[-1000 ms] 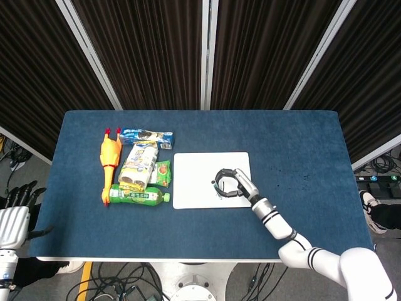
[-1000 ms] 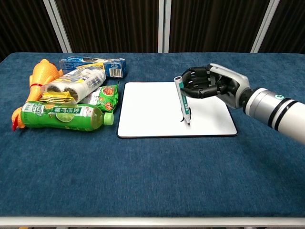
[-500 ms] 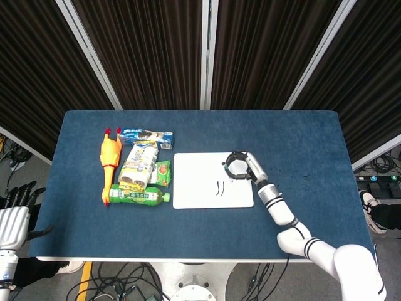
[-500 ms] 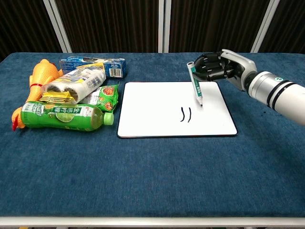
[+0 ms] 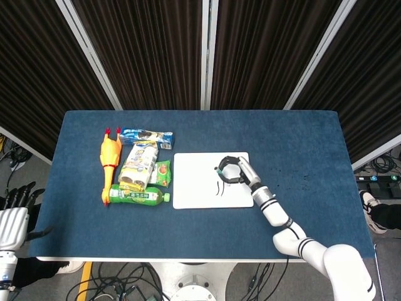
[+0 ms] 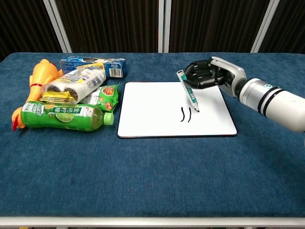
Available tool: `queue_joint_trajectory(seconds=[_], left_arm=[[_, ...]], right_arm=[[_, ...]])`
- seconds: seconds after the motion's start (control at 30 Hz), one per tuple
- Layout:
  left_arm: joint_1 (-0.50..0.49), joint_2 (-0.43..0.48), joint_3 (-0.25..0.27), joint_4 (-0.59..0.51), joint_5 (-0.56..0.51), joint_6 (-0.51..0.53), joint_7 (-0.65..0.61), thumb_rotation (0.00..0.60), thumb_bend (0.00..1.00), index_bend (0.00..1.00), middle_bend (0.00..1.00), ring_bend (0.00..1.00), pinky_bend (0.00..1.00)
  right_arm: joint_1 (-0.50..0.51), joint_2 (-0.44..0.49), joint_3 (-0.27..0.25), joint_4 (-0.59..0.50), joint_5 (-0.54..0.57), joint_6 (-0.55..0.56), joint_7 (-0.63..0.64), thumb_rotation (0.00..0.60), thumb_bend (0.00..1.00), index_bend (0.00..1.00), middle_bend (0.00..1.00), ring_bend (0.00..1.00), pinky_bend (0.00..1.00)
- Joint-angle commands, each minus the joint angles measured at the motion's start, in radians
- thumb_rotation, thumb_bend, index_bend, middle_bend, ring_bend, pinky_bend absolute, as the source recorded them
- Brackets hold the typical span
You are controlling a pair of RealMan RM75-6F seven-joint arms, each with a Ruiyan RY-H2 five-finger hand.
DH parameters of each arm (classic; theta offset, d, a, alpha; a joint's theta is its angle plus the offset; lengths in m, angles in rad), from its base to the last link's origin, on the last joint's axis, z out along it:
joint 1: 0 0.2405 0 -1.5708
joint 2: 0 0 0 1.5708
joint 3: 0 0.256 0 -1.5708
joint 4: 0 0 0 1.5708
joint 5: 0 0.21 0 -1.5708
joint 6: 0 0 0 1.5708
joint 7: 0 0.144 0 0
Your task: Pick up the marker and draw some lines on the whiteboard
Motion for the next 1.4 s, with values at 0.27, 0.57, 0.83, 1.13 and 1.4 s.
queue_joint_trajectory(seconds=[0.27, 0.57, 0.83, 1.13, 1.4], left_arm=[[0.004, -0.008, 0.001, 0.013, 0.004, 0.005, -0.013, 0.6, 0.03, 0.16, 0.04, 0.03, 0.01], [0.002, -0.011, 0.001, 0.012, 0.008, 0.003, -0.013, 0.6, 0.03, 0.16, 0.04, 0.03, 0.01], [-0.011, -0.007, -0.003, -0.001, 0.03, 0.005, -0.003, 0.6, 0.03, 0.16, 0.04, 0.03, 0.01], [-0.009, -0.007, 0.004, -0.015, 0.032, 0.005, 0.001, 0.6, 0.03, 0.16, 0.04, 0.03, 0.01], [-0.008, -0.009, 0.006, -0.01, 0.03, 0.003, -0.004, 0.6, 0.03, 0.16, 0.04, 0.03, 0.01]], right_arm=[[-0.09, 0.179, -0.097, -0.298, -0.061, 0.07, -0.042, 0.6, 0.53, 0.65, 0.57, 0.36, 0.21], [-0.17, 0.329, -0.018, -0.387, 0.021, 0.193, -0.135, 0.6, 0.53, 0.65, 0.57, 0.36, 0.21], [-0.169, 0.436, -0.094, -0.271, -0.084, 0.235, -0.688, 0.6, 0.51, 0.67, 0.57, 0.35, 0.19], [-0.146, 0.418, -0.164, -0.205, -0.137, 0.154, -1.207, 0.6, 0.5, 0.65, 0.56, 0.3, 0.11], [-0.15, 0.321, -0.199, -0.095, -0.131, 0.08, -1.249, 0.6, 0.5, 0.6, 0.53, 0.26, 0.08]])
